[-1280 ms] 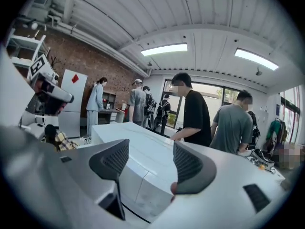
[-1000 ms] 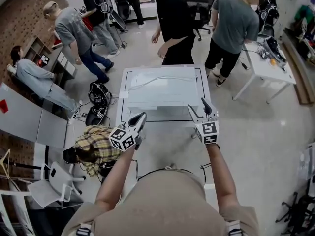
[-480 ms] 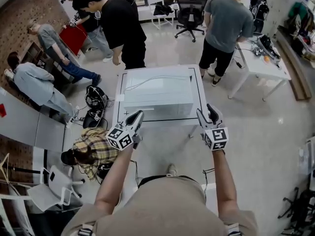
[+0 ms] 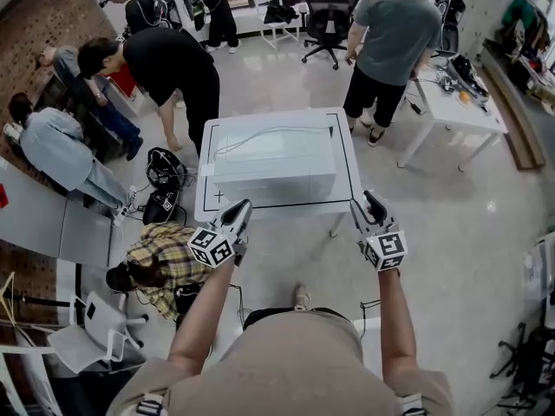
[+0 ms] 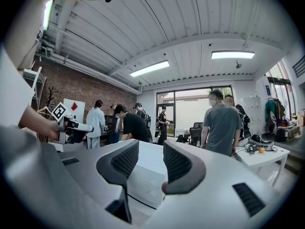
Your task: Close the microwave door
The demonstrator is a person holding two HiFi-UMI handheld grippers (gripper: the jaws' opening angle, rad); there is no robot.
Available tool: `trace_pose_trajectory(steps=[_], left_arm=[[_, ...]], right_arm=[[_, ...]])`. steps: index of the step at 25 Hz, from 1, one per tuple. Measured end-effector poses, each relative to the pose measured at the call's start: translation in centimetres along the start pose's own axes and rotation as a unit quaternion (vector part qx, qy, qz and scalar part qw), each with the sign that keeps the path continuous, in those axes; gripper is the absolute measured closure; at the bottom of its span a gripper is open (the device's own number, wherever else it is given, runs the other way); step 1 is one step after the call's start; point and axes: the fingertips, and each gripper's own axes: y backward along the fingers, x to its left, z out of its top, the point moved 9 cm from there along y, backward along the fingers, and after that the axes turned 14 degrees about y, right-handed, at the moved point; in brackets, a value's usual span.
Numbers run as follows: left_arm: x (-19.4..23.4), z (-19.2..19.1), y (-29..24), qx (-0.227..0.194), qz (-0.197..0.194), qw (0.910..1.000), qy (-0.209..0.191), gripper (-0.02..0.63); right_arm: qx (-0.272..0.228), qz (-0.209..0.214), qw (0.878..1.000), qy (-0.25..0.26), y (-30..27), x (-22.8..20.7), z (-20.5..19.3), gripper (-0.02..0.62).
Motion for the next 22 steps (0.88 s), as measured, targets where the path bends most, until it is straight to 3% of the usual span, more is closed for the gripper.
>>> trace_pose_trajectory(steps=[9,14,22], left_arm=[[0.6,-0.5,1.1,0.006,0.017,0.9998,-0.004,0.600],[0.7,-0.6,1.2,0.006,0.019,0.9998,-0.006,0.600],[1.3,-0.2,1.6,0.006,0.024,0.9997,-0.006,0.600]], right_arm=[[0.006,0.005,1.000,-0.008,-0.3,0.8,-1.0,0.430],[0.057,0.014,0.998,0.028,-1.1,1.1,-1.7,0.445],[0.049,0.012,0.998,0.040,-2.2,1.5,-1.1,0.483]])
